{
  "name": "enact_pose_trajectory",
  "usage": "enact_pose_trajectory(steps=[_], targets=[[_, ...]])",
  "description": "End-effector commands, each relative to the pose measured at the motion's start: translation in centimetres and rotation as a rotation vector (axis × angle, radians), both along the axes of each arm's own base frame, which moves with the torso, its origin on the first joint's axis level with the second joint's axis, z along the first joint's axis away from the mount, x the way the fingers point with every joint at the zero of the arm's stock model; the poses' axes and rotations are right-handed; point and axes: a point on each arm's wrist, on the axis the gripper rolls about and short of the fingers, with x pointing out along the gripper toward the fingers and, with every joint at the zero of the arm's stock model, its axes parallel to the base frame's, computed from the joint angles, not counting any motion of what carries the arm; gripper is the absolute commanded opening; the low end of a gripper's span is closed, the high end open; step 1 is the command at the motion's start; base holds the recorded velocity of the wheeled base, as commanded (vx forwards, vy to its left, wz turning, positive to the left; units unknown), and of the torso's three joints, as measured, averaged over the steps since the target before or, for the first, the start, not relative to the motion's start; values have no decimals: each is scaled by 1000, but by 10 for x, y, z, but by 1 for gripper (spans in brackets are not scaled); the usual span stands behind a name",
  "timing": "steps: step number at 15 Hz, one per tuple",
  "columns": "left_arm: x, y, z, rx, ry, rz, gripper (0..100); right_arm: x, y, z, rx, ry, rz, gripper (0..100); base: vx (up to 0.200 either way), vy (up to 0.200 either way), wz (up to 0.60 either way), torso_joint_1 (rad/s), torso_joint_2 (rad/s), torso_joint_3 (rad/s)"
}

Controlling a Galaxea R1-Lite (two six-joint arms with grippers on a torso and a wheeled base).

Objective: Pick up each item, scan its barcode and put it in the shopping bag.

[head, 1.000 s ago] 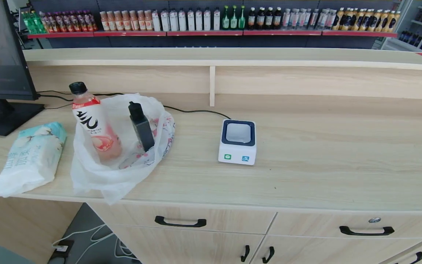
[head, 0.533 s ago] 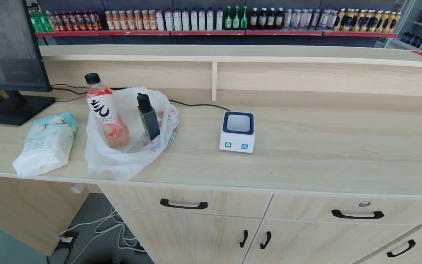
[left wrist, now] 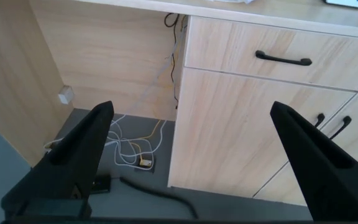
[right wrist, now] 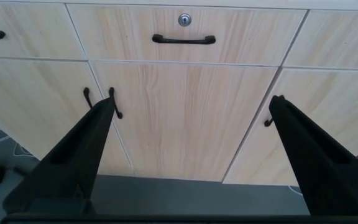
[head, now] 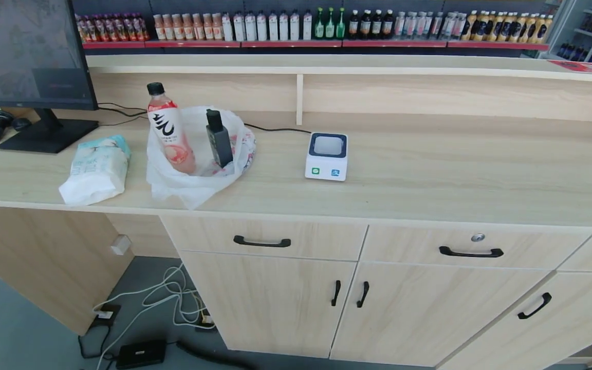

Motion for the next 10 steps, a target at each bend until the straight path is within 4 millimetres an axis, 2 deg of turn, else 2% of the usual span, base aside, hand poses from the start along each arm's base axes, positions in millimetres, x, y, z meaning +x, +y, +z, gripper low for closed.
enact_pose_trajectory(steps=[1, 4, 10], targets=[[0, 0, 0, 0, 0, -1, 100, 0, 0, 0, 1, 1, 0, 100, -200, 0, 0, 2, 2, 2], [0, 0, 0, 0, 0, -1, 100, 0, 0, 0, 17, 1, 0, 100, -200, 0, 0, -1, 4, 4], [0, 0, 0, 7, 0, -2, 100, 0, 0, 0, 24, 0, 0, 100, 0, 0, 0, 0, 0, 0]])
